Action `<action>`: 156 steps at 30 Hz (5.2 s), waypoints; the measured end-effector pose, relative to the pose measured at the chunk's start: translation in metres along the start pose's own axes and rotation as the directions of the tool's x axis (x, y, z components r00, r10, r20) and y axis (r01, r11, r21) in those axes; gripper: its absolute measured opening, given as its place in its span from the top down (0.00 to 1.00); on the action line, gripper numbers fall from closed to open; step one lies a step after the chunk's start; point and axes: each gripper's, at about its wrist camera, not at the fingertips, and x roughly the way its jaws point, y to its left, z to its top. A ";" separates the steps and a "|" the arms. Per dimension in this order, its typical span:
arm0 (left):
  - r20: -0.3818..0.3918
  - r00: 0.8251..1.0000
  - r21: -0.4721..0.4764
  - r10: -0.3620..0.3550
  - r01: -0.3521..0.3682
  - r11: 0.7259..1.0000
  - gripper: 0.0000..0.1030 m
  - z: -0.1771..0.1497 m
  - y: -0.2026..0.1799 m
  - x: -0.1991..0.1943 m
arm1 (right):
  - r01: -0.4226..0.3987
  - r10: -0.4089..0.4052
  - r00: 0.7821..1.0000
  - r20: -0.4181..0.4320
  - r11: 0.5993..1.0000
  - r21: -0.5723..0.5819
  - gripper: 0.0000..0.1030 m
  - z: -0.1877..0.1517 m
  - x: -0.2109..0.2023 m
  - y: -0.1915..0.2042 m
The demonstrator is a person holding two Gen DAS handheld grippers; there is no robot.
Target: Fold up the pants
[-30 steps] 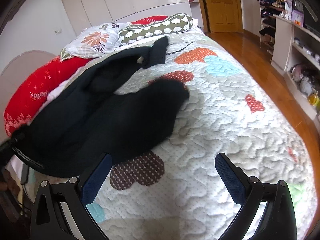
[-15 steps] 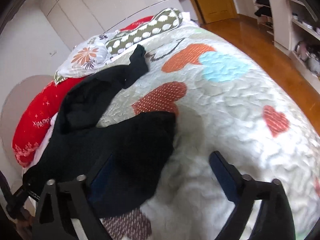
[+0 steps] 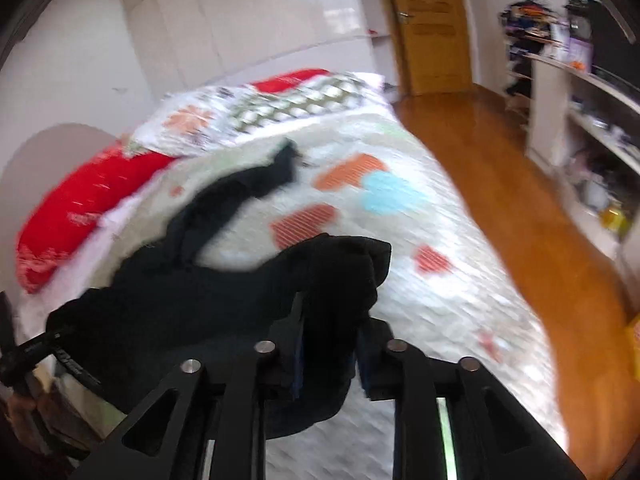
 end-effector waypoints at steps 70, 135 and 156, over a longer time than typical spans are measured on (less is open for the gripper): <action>-0.165 0.971 0.336 0.170 -0.107 0.936 0.13 0.145 -0.026 0.180 | -0.339 0.338 0.939 -0.059 0.888 -0.311 0.16 0.113 0.103 0.129; 0.049 0.998 0.551 0.037 -0.058 0.833 0.81 -0.068 -0.040 0.010 | -0.311 0.268 0.949 -0.167 0.884 -0.349 0.27 -0.007 0.067 0.215; 0.061 0.996 0.564 -0.058 0.013 0.826 0.62 -0.072 -0.042 -0.033 | -0.077 0.084 0.991 -0.100 0.995 0.070 0.92 -0.053 -0.011 -0.025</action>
